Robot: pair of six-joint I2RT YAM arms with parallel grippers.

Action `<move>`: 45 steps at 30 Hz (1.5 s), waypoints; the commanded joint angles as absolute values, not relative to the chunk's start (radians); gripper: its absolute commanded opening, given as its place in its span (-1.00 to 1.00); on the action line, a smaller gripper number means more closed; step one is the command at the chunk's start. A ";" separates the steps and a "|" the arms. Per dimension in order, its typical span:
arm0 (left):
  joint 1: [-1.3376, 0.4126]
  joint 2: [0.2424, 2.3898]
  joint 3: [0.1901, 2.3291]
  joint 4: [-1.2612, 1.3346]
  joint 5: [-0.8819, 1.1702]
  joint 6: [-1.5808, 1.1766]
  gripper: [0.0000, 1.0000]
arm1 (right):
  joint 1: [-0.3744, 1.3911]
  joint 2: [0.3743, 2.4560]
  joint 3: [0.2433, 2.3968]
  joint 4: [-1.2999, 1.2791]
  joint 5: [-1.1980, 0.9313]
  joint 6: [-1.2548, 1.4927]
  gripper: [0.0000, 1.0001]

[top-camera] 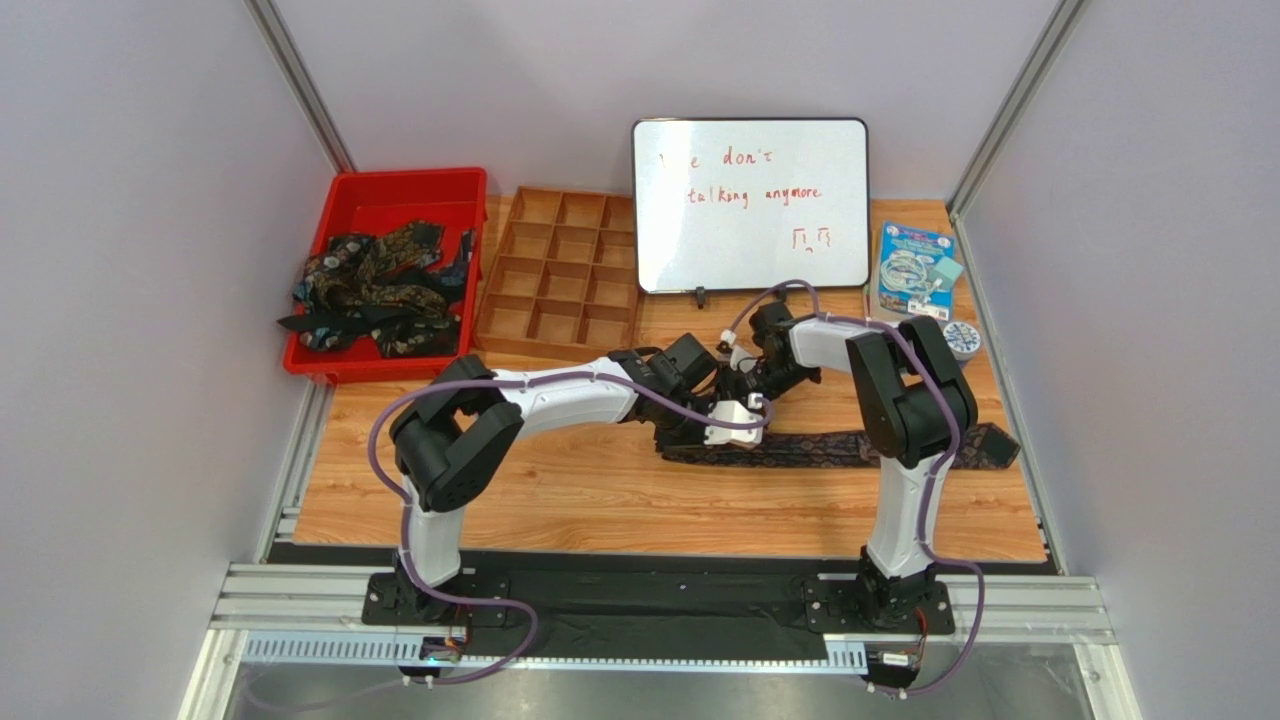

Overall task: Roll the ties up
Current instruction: Roll the tie at the center of the board.

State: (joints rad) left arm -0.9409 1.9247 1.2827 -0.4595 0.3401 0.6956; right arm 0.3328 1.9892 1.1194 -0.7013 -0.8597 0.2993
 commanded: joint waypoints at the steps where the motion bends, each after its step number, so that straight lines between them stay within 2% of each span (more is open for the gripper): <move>1: -0.942 1.933 1.258 -0.474 0.368 0.700 -0.43 | 0.287 1.905 1.178 -0.778 -0.856 0.250 -0.68; 5: -0.942 1.934 1.244 -0.468 0.371 0.698 -0.48 | 0.244 1.888 1.227 -0.921 -0.828 0.134 -0.44; 10: -0.936 1.931 1.232 -0.463 0.388 0.703 -0.51 | 0.101 1.835 1.278 -1.022 -0.827 -0.081 -0.10; 12: -0.933 1.930 1.226 -0.465 0.393 0.704 -0.52 | 0.037 1.793 1.272 -1.025 -0.810 -0.239 0.09; 17: -0.928 1.925 1.223 -0.465 0.411 0.710 -0.53 | -0.029 1.643 1.200 -0.999 -0.814 -0.637 0.33; 20: -0.927 1.931 1.230 -0.466 0.419 0.709 -0.53 | -0.029 1.533 1.064 -0.938 -0.844 -0.947 0.35; 23: -0.928 1.936 1.239 -0.468 0.420 0.707 -0.53 | -0.028 1.473 0.961 -0.887 -0.877 -1.217 0.45; 25: -0.927 1.936 1.241 -0.471 0.420 0.706 -0.53 | -0.006 1.450 0.927 -0.871 -0.884 -1.299 0.46; 28: -0.927 1.939 1.241 -0.469 0.422 0.700 -0.53 | 0.038 1.459 0.922 -0.874 -0.905 -1.395 0.65; 30: -0.928 1.939 1.243 -0.474 0.419 0.698 -0.53 | 0.069 1.470 0.923 -0.885 -0.891 -1.448 0.68; 38: -0.928 1.937 1.246 -0.488 0.411 0.706 -0.53 | 0.084 1.491 0.882 -1.018 -0.754 -1.849 0.69; 45: -0.928 1.936 1.250 -0.492 0.416 0.701 -0.53 | 0.109 1.517 0.844 -0.948 -0.634 -1.861 0.71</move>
